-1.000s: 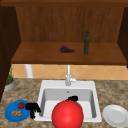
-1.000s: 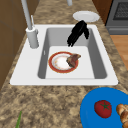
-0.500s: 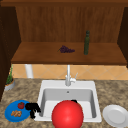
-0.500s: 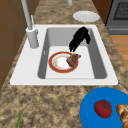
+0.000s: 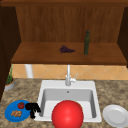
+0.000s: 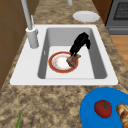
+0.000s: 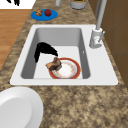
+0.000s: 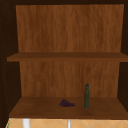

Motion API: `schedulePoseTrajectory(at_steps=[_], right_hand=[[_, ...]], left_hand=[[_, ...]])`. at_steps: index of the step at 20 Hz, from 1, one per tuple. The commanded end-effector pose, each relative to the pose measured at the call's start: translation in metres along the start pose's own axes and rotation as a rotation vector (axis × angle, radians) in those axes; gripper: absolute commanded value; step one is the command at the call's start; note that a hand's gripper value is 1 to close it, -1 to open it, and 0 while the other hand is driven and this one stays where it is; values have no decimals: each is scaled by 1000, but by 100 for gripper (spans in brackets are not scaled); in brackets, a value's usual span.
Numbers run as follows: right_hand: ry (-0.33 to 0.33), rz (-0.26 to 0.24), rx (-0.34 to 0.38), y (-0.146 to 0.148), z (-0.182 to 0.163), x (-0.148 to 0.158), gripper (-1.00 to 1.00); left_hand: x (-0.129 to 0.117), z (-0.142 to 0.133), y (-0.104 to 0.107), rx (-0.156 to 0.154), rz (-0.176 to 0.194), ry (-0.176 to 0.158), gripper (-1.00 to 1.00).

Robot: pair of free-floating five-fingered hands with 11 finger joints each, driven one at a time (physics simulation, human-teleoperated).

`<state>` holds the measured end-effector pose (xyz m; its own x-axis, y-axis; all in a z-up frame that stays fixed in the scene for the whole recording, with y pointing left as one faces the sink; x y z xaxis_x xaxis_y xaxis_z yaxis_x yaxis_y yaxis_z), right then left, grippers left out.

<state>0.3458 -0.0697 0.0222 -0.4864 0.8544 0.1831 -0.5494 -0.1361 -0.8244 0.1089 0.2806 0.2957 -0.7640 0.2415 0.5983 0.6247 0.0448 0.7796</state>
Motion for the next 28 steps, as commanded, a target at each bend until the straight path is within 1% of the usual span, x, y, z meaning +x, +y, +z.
schedulePoseTrajectory(at_steps=[1,6,9,15,16,18,19,23,28], right_hand=[[0,-41,-24,11,-15,-3,-100],[-2,-45,-26,24,-29,-11,-100],[-18,-61,-30,28,-25,-18,-100],[-16,-75,-28,47,-37,-26,-100],[-14,-76,-27,51,-41,-26,100],[-5,-49,-52,56,-46,-27,100],[-19,-27,-104,58,-46,-27,100],[-32,-28,-163,55,-49,-25,100],[-31,-20,-199,54,-51,-24,100]], left_hand=[[0,0,0,0,0,0,0],[0,0,0,0,0,0,0],[0,0,0,0,0,0,0],[0,0,0,0,0,0,0],[0,0,0,0,0,0,0],[0,0,0,0,0,0,0],[0,0,0,0,0,0,0],[0,0,0,0,0,0,0],[0,0,0,0,0,0,0]])
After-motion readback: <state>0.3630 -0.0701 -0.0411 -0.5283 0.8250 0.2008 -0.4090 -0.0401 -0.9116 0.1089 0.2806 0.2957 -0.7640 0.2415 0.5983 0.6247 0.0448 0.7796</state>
